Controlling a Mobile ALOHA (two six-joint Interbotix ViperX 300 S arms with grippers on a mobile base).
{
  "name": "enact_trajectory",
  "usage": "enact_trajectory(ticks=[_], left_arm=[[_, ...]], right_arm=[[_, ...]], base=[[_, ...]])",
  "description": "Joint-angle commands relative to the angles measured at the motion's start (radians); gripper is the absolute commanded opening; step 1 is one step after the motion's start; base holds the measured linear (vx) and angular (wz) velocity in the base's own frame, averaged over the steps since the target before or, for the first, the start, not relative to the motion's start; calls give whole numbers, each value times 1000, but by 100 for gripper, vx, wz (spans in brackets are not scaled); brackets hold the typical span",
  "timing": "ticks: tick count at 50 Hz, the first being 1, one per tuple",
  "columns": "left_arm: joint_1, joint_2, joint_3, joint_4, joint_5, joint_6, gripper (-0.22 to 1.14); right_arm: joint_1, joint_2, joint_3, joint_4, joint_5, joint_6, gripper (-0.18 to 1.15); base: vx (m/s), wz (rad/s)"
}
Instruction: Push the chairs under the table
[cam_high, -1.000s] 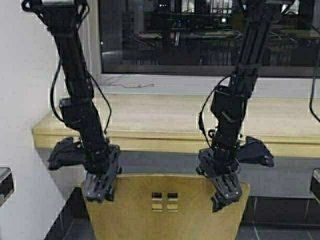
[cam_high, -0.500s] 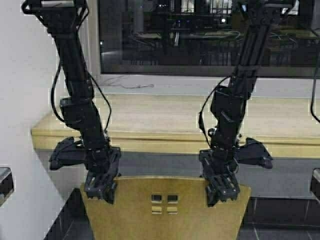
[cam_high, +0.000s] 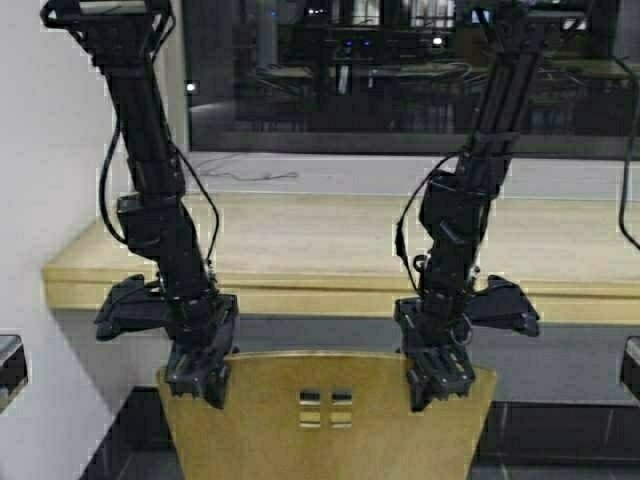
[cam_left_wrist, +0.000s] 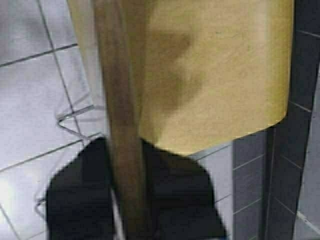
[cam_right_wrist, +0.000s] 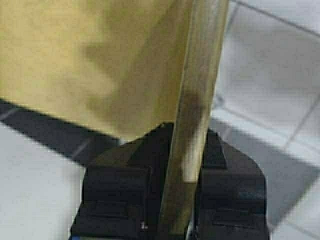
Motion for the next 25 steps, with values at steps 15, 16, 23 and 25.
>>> enact_trajectory(ticks=[15, 16, 23, 25], left_arm=[[5, -41, -32, 12, -21, 9, 28], [5, -41, -32, 12, -21, 9, 28], [3, -46, -28, 12, -21, 9, 28], [5, -52, -20, 12, -21, 9, 28]], right_arm=[[5, -6, -21, -26, 51, -60, 28], [5, -6, -21, -26, 52, -61, 28], [5, -17, -21, -64, 78, -61, 28], [5, -18, -23, -84, 78, -61, 28]], base=[[19, -6], [21, 3], [24, 5], [27, 5]])
